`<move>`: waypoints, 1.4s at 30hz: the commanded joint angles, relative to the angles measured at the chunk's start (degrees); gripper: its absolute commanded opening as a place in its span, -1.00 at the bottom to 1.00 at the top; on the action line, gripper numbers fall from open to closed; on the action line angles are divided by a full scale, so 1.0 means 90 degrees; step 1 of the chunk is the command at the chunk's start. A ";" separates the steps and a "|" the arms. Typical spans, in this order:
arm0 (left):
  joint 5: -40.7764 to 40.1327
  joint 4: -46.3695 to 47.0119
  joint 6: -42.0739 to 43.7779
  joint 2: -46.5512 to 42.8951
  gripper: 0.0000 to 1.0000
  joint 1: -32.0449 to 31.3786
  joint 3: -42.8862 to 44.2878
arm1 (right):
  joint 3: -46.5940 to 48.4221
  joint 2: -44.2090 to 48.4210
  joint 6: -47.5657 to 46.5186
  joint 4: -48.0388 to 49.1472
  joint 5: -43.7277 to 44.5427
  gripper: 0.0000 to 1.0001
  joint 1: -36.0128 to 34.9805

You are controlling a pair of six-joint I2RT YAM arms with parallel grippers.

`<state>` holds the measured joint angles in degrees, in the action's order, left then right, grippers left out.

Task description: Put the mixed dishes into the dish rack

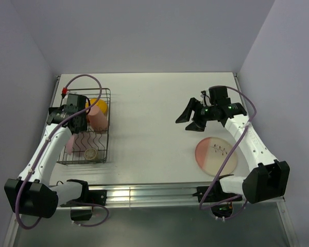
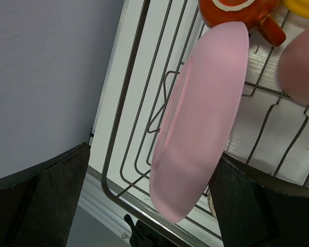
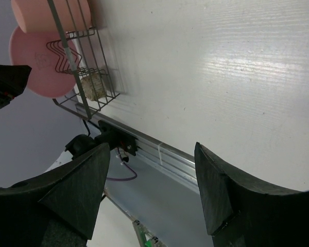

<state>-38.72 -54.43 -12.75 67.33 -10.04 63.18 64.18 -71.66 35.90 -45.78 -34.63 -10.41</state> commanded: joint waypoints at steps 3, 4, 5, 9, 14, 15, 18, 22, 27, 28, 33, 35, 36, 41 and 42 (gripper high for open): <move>-0.0258 0.0130 0.0108 -0.0128 0.99 0.0168 0.0012 | 0.0290 -0.0046 -0.0151 0.0184 -0.0107 0.47 -0.0141; -0.0268 0.0140 0.0108 -0.0147 0.99 0.0188 0.0002 | 0.0290 -0.0055 -0.0151 0.0184 -0.0107 0.47 -0.0161; -0.0307 0.0150 0.0089 -0.0157 0.99 0.0246 -0.0008 | 0.0290 -0.0056 -0.0170 0.0184 -0.0097 0.47 -0.0171; -0.0453 0.0130 0.0040 -0.0176 0.99 0.0373 0.0011 | 0.0290 -0.0065 -0.0190 0.0174 -0.0117 0.47 -0.0239; -0.0600 -0.0006 -0.0116 -0.0176 0.99 0.0510 0.0129 | 0.0300 -0.0095 -0.0190 0.0184 -0.0136 0.47 -0.0337; -0.0600 -0.0045 -0.0145 -0.0176 0.99 0.0539 0.0148 | 0.0291 -0.0095 -0.0190 0.0194 -0.0146 0.47 -0.0356; -0.0610 -0.0026 -0.0155 -0.0235 0.99 0.0637 0.0129 | 0.0281 -0.0085 -0.0190 0.0175 -0.0156 0.47 -0.0395; -0.0688 -0.0055 -0.0175 -0.0216 0.98 0.0764 0.0158 | 0.0300 -0.0085 -0.0190 0.0174 -0.0156 0.47 -0.0454; -0.0698 -0.0075 -0.0204 -0.0157 0.99 0.0852 0.0177 | 0.0300 -0.0056 -0.0190 0.0165 -0.0156 0.47 -0.0513; -0.0717 -0.0084 -0.0214 -0.0147 0.99 0.0891 0.0187 | 0.0291 -0.0056 -0.0200 0.0165 -0.0146 0.47 -0.0513; -0.0785 -0.0152 -0.0272 -0.0021 0.98 0.0989 0.0226 | 0.0310 -0.0094 -0.0190 0.0165 -0.0156 0.47 -0.0610; -0.0747 -0.0153 -0.0253 0.0106 0.99 0.1037 0.0217 | 0.0368 -0.0124 -0.0190 0.0165 -0.0166 0.47 -0.0659; -0.0747 -0.0143 -0.0253 0.0136 0.98 0.1047 0.0217 | 0.0388 -0.0163 -0.0190 0.0165 -0.0166 0.47 -0.0679; -0.0844 -0.0172 -0.0311 0.0380 0.99 0.1096 0.0236 | 0.0505 -0.0251 -0.0190 0.0203 -0.0195 0.47 -0.0776; -0.0864 -0.0124 -0.0302 0.0400 0.99 0.1270 0.0207 | 0.0505 -0.0270 -0.0180 0.0213 -0.0195 0.47 -0.0786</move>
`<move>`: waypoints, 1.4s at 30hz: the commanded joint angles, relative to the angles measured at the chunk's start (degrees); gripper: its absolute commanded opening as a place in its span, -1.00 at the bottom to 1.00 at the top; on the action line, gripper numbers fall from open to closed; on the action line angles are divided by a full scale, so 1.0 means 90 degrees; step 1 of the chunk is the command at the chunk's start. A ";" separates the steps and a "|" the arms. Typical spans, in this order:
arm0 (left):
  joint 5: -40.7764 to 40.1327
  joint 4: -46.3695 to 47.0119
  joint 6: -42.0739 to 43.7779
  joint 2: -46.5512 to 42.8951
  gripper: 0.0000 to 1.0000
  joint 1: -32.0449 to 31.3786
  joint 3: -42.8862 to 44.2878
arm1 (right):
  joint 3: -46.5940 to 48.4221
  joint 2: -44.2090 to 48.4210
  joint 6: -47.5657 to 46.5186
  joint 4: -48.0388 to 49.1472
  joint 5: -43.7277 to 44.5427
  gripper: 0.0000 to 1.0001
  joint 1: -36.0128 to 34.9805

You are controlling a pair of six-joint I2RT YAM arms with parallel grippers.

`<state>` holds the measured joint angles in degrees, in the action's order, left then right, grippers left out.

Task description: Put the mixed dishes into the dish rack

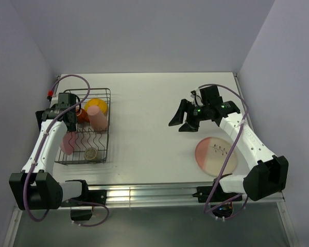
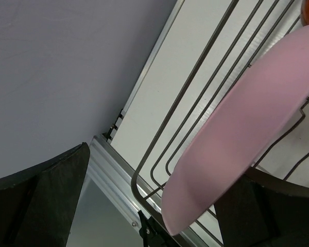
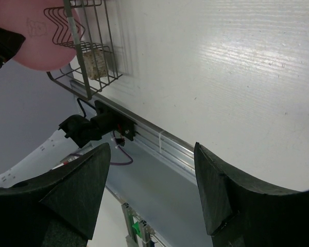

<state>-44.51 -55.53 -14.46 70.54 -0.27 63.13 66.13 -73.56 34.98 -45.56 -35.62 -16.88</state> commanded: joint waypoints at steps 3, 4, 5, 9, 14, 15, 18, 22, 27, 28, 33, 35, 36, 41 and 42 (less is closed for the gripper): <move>-0.0269 0.0037 -0.0171 0.0091 0.98 0.0343 0.0134 | 0.0289 -0.0127 -0.0049 0.0248 -0.0163 0.46 -0.0077; -0.0269 0.0066 -0.0171 0.0121 0.98 0.0401 0.0105 | 0.0318 -0.0147 -0.0030 0.0248 -0.0183 0.47 -0.0106; -0.0279 0.0066 -0.0181 0.0131 0.98 0.0440 0.0104 | 0.0347 -0.0157 -0.0029 0.0219 -0.0183 0.47 -0.0135; -0.0221 0.0085 -0.0171 0.0199 0.98 0.0616 0.0114 | 0.0484 -0.0215 -0.0107 0.0140 -0.0086 0.46 -0.0301; -0.0016 -0.0031 -0.0190 0.0277 0.98 0.0626 0.0386 | 0.0553 -0.0274 -0.0147 0.0111 -0.0066 0.46 -0.0409; 0.0081 -0.0089 -0.0190 0.0287 0.98 0.0616 0.0484 | 0.0572 -0.0293 -0.0137 0.0130 -0.0076 0.46 -0.0428; 0.0141 -0.0304 -0.0297 0.0277 0.97 0.0577 0.0797 | 0.0621 -0.0352 -0.0137 0.0131 -0.0096 0.46 -0.0448; 0.0296 -0.0296 -0.0308 0.0170 0.97 0.0558 0.0866 | 0.0631 -0.0372 -0.0127 0.0150 -0.0095 0.46 -0.0448; 0.0648 -0.0256 -0.0190 0.0043 0.95 0.0519 0.0876 | 0.0641 -0.0352 -0.0117 0.0150 -0.0047 0.46 -0.0448; 0.0697 -0.0295 -0.0190 0.0033 0.96 0.0509 0.0914 | 0.0631 -0.0352 -0.0108 0.0150 -0.0037 0.46 -0.0448; 0.0951 -0.0256 -0.0073 0.0023 0.97 0.0480 0.0895 | 0.0621 -0.0313 -0.0098 0.0170 -0.0008 0.46 -0.0419; 0.1068 -0.0237 -0.0034 0.0033 0.98 0.0470 0.0895 | 0.0621 -0.0303 -0.0088 0.0170 -0.0008 0.46 -0.0390; 0.1107 -0.0237 -0.0005 0.0052 0.98 0.0460 0.0886 | 0.0612 -0.0294 -0.0098 0.0170 0.0021 0.46 -0.0370; 0.1595 -0.0198 0.0171 0.0004 0.97 0.0421 0.0876 | 0.0534 -0.0255 -0.0078 0.0199 0.0022 0.46 -0.0351; 0.1673 -0.0197 0.0200 -0.0025 0.97 0.0421 0.0885 | 0.0514 -0.0245 -0.0088 0.0199 0.0022 0.46 -0.0360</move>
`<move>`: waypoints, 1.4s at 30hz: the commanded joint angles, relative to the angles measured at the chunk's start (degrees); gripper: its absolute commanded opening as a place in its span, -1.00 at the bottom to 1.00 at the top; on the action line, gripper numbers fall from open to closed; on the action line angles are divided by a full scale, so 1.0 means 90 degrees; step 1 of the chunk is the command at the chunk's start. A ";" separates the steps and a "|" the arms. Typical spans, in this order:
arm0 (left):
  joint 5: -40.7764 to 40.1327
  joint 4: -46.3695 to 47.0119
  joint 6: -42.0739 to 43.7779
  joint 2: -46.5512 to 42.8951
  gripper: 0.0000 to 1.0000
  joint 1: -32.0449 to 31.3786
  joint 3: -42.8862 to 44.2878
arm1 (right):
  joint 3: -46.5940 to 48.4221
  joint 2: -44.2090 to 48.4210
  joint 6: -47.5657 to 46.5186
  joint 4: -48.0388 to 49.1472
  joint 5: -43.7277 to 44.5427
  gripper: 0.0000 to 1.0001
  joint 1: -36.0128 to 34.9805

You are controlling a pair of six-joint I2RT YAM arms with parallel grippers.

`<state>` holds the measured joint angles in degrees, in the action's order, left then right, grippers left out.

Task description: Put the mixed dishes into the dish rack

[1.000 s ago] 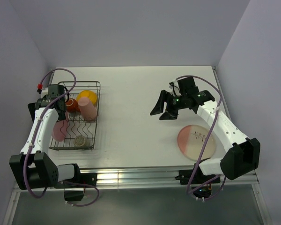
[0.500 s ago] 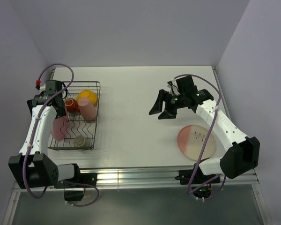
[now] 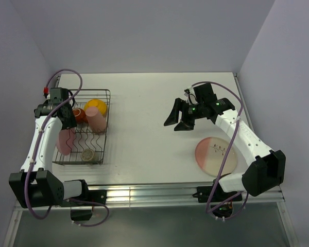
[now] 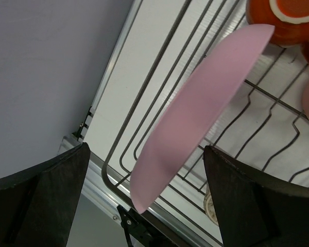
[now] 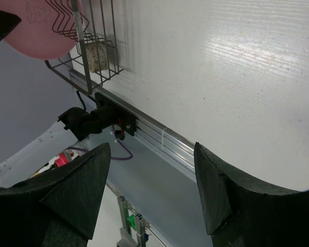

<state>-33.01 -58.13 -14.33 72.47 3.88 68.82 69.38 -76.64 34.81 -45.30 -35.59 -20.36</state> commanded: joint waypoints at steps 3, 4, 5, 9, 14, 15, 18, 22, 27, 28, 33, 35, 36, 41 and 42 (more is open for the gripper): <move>0.0358 0.0062 0.0234 -0.0327 0.96 -0.0050 0.0283 | 0.0103 0.0108 -0.0059 0.0209 -0.0010 0.46 0.0036; 0.0300 0.0043 0.0244 -0.0347 0.96 -0.0050 0.0312 | 0.0103 0.0098 -0.0059 0.0209 -0.0010 0.46 0.0036; 0.0222 0.0014 0.0254 -0.0366 0.96 -0.0050 0.0342 | 0.0103 0.0098 -0.0049 0.0209 -0.0020 0.46 0.0036; -0.0286 -0.0201 0.0147 -0.0366 0.97 -0.0089 0.0507 | 0.0113 0.0078 -0.0069 0.0199 -0.0039 0.46 0.0036; -0.0395 -0.0270 0.0068 -0.0337 0.96 -0.0128 0.0955 | 0.0113 0.0078 -0.0059 0.0189 0.0029 0.46 0.0036; -0.0317 -0.0270 0.0088 -0.0318 0.94 -0.0128 0.1093 | 0.0113 0.0088 -0.0069 0.0180 0.0058 0.46 0.0036; 0.0015 -0.0338 0.0088 -0.0074 0.92 -0.0226 0.1881 | 0.0084 0.0146 -0.0069 0.0102 0.0311 0.46 0.0045; 0.0221 -0.0631 0.0000 0.0647 0.90 -0.0781 0.3259 | 0.0006 0.0273 -0.0001 -0.0015 0.0653 0.47 0.0221; -0.0111 -0.1197 -0.0253 0.1605 0.88 -0.2274 0.5162 | -0.0219 0.0420 0.0048 -0.0366 0.1336 0.46 0.0581; -0.0072 -0.1246 -0.0350 0.1848 0.86 -0.2480 0.5360 | -0.0364 0.0430 0.0020 -0.0532 0.1686 0.47 0.0641; 0.0853 -0.0741 -0.0995 0.2065 0.82 -0.3905 0.5451 | -0.1058 0.0682 -0.0118 -0.1030 0.2557 0.45 0.0914; 0.0924 -0.0593 -0.1161 0.2007 0.81 -0.4490 0.5207 | -0.1410 0.0936 -0.0049 -0.1031 0.2821 0.43 0.0954; 0.1060 -0.0350 -0.1201 0.1939 0.80 -0.4639 0.5089 | -0.1507 0.1121 -0.0001 -0.1070 0.2890 0.42 0.0954; 0.2699 0.0656 -0.2059 0.1353 0.66 -0.5186 0.3735 | -0.2210 0.1415 0.0341 -0.1110 0.3027 0.28 0.0973; 0.2876 0.0832 -0.2196 0.1198 0.62 -0.5226 0.3518 | -0.2521 0.1493 0.0496 -0.0964 0.2979 0.22 0.0973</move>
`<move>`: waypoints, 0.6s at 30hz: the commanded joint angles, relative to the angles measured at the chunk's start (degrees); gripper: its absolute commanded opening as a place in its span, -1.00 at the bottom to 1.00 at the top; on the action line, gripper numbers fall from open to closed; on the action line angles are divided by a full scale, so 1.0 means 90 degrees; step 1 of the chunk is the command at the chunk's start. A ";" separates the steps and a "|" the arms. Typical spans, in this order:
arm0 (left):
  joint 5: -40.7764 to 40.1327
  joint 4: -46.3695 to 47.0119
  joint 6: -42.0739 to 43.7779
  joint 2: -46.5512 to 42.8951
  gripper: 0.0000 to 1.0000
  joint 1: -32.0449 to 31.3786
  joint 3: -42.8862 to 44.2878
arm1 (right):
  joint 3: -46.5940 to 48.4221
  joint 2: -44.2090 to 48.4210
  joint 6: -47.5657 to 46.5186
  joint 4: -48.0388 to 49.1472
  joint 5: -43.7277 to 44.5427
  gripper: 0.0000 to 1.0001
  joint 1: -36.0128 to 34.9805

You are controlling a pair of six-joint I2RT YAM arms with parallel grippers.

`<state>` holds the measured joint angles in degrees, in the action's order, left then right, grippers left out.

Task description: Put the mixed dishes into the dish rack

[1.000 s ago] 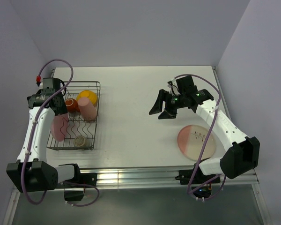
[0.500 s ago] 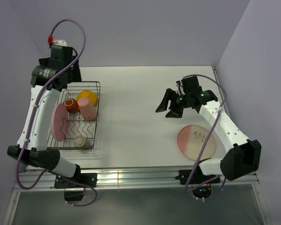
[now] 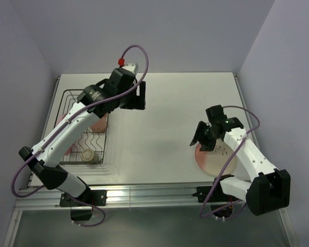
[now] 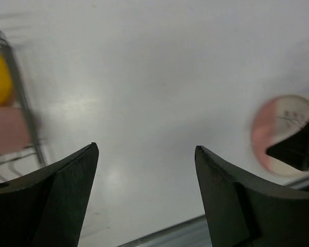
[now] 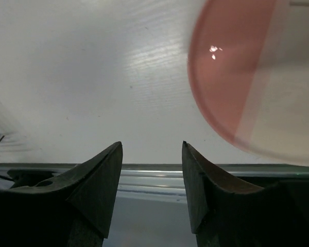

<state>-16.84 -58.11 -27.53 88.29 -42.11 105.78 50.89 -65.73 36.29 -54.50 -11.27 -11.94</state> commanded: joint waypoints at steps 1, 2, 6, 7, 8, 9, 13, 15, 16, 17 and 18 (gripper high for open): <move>0.1467 0.1121 -0.0875 -0.0639 0.62 -0.0136 -0.0794 | -0.0605 0.0340 0.0400 0.0117 0.0266 0.12 0.0028; 0.1645 0.1240 -0.0886 -0.0698 0.60 -0.0136 -0.1096 | -0.0693 0.0418 0.0469 0.0147 0.0266 0.06 0.0038; 0.1969 0.1271 -0.0818 -0.0884 0.49 -0.0146 -0.1401 | -0.1006 0.0546 0.0713 0.0245 0.0683 -0.83 0.0038; 0.2008 0.1261 -0.0780 -0.0952 0.43 -0.0146 -0.1459 | -0.1045 0.0546 0.0713 0.0255 0.0753 -1.00 0.0038; 0.2076 0.1251 -0.0760 -0.0962 0.39 -0.0146 -0.1557 | -0.1075 0.0459 0.0723 0.0284 0.0812 -1.00 0.0038; 0.2134 0.1261 -0.0760 -0.0982 0.31 -0.0146 -0.1606 | -0.1133 0.0400 0.0704 0.0313 0.0870 -1.00 0.0038; 0.2544 0.1349 -0.0915 -0.0885 -0.01 -0.0146 -0.1782 | -0.1250 -0.0049 0.0645 0.0576 0.1231 -1.00 0.0048; 0.2876 0.1475 -0.0935 -0.0797 -0.16 -0.0146 -0.1811 | -0.1280 -0.0322 0.0616 0.0772 0.1242 -1.00 0.0048; 0.2954 0.1514 -0.0955 -0.0777 -0.18 -0.0146 -0.1860 | -0.1280 -0.0429 0.0616 0.0811 0.1503 -1.00 0.0058; 0.3023 0.1563 -0.0974 -0.0748 -0.21 -0.0155 -0.1899 | -0.1270 -0.0614 0.0587 0.0898 0.1583 -1.00 0.0058; 0.3140 0.1660 -0.0994 -0.0719 -0.26 -0.0155 -0.1948 | -0.1241 -0.0703 0.0548 0.0957 0.1623 -1.00 0.0058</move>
<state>6.35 -47.33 -35.42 81.41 -43.33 89.08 39.86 -70.15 41.45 -49.52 -1.48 -11.88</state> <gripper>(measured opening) 0.391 0.007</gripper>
